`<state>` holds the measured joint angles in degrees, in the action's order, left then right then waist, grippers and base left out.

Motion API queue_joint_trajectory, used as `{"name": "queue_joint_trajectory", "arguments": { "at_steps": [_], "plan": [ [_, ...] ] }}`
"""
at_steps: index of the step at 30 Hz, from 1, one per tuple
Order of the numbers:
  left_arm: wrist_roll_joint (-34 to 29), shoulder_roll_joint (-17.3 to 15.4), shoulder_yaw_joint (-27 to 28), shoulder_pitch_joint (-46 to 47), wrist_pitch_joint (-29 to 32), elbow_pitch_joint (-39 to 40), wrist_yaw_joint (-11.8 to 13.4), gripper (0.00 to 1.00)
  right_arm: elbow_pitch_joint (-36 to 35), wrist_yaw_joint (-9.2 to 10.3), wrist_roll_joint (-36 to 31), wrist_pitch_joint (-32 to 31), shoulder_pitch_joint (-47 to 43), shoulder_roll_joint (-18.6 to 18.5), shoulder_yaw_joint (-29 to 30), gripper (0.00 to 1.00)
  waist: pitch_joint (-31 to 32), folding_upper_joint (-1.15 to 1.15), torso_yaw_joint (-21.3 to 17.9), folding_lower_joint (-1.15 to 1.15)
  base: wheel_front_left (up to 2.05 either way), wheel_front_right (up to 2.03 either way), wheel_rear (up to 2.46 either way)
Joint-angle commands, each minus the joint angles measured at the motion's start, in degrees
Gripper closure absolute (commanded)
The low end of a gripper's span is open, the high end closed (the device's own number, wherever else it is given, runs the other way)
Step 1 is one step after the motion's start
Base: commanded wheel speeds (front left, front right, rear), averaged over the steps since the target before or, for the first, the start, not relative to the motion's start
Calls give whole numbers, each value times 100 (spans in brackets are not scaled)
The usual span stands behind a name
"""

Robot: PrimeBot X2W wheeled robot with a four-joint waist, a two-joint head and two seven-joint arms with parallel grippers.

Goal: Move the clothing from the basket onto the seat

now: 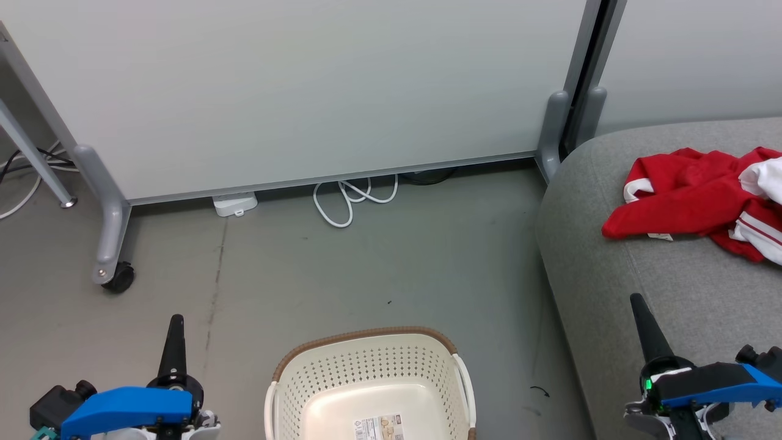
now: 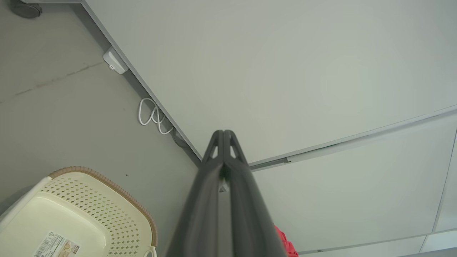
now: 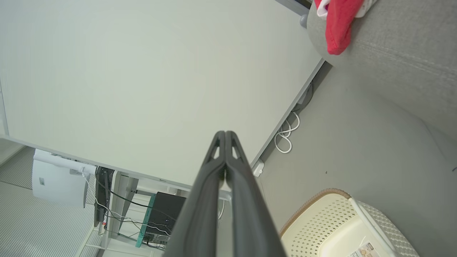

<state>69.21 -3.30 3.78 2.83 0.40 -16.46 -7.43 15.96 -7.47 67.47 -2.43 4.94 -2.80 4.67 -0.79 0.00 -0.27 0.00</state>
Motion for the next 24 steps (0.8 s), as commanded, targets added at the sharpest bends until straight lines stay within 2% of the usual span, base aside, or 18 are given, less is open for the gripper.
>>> {"name": "queue_joint_trajectory", "arguments": {
  "at_steps": [1, 24],
  "plan": [
    [103, -16, 42, 157, 20, 74, -6, 100, -70, -3, 131, -15, 112, -12, 20, 100, 1, 0, 0, 0, 0, 0, 0],
    [1202, 16, 169, 264, 321, 167, -8, 100, -140, -3, 1304, -215, 142, -13, 106, 100, 27, 0, 12, 0, 0, 0, 0]
  ]
}}
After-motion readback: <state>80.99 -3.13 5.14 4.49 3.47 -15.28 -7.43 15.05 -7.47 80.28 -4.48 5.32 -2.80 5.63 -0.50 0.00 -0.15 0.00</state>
